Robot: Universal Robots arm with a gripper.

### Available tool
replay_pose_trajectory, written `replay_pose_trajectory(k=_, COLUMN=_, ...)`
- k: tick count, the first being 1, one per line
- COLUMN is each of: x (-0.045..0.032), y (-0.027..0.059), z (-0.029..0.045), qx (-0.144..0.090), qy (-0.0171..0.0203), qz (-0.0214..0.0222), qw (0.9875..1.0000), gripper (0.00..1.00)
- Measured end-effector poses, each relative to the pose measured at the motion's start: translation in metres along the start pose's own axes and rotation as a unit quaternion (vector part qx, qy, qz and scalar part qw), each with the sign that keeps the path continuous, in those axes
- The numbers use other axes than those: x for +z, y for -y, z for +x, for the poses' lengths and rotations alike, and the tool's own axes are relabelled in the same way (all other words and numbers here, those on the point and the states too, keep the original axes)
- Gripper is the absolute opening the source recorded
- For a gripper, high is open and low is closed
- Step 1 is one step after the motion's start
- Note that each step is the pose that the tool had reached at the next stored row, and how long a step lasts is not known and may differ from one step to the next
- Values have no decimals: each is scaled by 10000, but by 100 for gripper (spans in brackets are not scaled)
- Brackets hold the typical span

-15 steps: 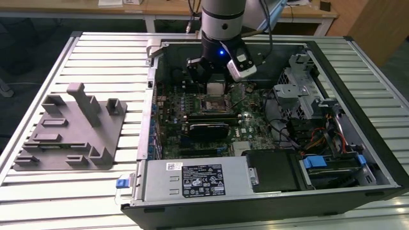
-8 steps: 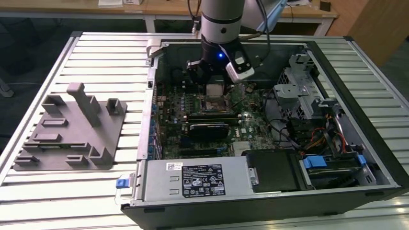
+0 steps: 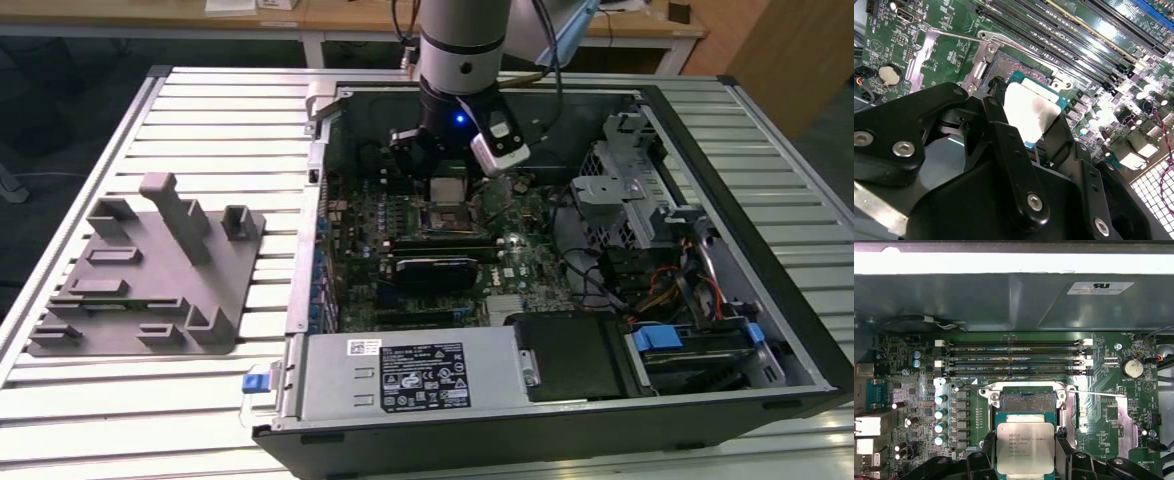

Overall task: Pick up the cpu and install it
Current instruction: 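Place the cpu into insertion slot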

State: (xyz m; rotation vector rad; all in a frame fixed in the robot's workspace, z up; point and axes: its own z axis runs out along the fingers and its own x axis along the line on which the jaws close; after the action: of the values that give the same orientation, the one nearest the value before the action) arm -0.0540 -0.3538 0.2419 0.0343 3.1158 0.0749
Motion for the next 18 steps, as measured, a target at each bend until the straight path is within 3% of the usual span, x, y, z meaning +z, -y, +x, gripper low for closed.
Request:
replay_pose_trajectory(k=10, x=0, y=0, z=0, qx=11, qy=0, qz=0, qw=10000, gripper=55)
replay_pose_trajectory(k=18, x=0, y=0, z=0, qx=209, qy=10, qz=5, qw=9998, gripper=55)
